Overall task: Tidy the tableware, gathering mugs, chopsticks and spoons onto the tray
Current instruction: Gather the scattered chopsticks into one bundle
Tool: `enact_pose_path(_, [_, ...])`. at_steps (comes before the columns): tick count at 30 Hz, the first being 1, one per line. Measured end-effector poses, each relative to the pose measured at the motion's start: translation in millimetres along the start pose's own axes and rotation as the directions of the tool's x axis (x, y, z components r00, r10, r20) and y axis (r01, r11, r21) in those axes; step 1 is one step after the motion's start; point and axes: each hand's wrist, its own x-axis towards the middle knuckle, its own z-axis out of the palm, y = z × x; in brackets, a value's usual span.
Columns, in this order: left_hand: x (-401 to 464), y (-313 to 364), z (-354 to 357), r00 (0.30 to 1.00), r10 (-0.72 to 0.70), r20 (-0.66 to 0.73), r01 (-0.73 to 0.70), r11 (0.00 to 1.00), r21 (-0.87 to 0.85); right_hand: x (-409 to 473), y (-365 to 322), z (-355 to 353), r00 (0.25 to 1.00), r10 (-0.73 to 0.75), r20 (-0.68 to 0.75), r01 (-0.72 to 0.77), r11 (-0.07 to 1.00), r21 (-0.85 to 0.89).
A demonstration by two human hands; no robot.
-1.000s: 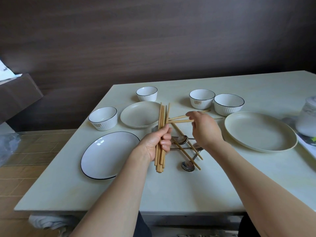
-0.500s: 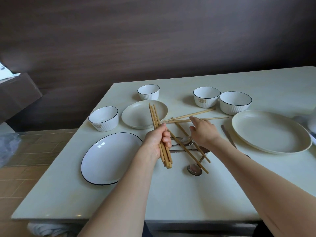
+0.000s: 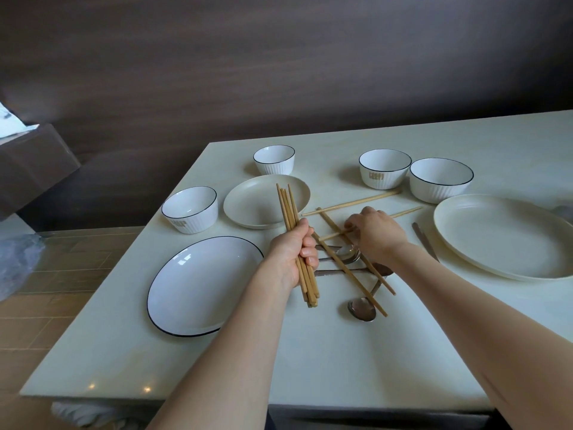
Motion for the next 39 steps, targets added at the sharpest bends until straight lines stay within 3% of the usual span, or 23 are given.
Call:
enact_pose_path(4, [-8,2,2,1.000,-0.011,0.029,0.012,1.000,-0.022,-11,2,-5,0.995,-0.040,-0.094,0.034,0.997,-0.065])
enact_pose_path(11, [-20,4,0,0.998,-0.015,0.059,0.019,0.998,-0.066,-30,-5,-31,0.942,-0.032,-0.334,0.081,0.987,0.135])
enact_pose_path(14, [-26,3,0,0.998,-0.011,0.068,0.017,0.996,-0.085,-38,-11,-39,0.964,0.080,-0.254,0.033,0.911,0.411])
enact_pose_path(17, [-33,2,-1,0.997,-0.010,0.072,0.016,0.995,-0.096,-43,-17,-51,0.977,0.194,-0.085,-0.061,0.643,0.763])
enact_pose_path(19, [-36,3,-3,0.997,-0.001,0.076,0.007,0.997,-0.081,-51,-21,-58,0.978,0.209,0.013,-0.112,0.468,0.877])
enact_pose_path(20, [-37,3,-4,0.996,0.005,0.086,0.001,0.997,-0.075,-54,-22,-60,0.980,0.198,0.026,-0.111,0.430,0.896])
enact_pose_path(25, [-43,2,-2,0.989,0.019,0.146,-0.005,0.995,-0.096,-60,-25,-56,0.985,0.154,-0.074,0.005,0.406,0.914])
enact_pose_path(28, [-42,1,-1,0.987,0.022,0.158,-0.008,0.996,-0.094,-60,-29,-57,0.979,0.183,-0.084,0.019,0.335,0.942])
enact_pose_path(34, [-36,1,3,0.988,0.028,0.154,-0.014,0.996,-0.087,-61,-36,-56,0.997,0.035,0.065,-0.073,0.303,0.950])
enact_pose_path(39, [-39,1,6,0.986,0.015,0.164,-0.010,0.999,-0.031,-67,-45,-48,0.967,-0.029,0.252,-0.218,0.413,0.884])
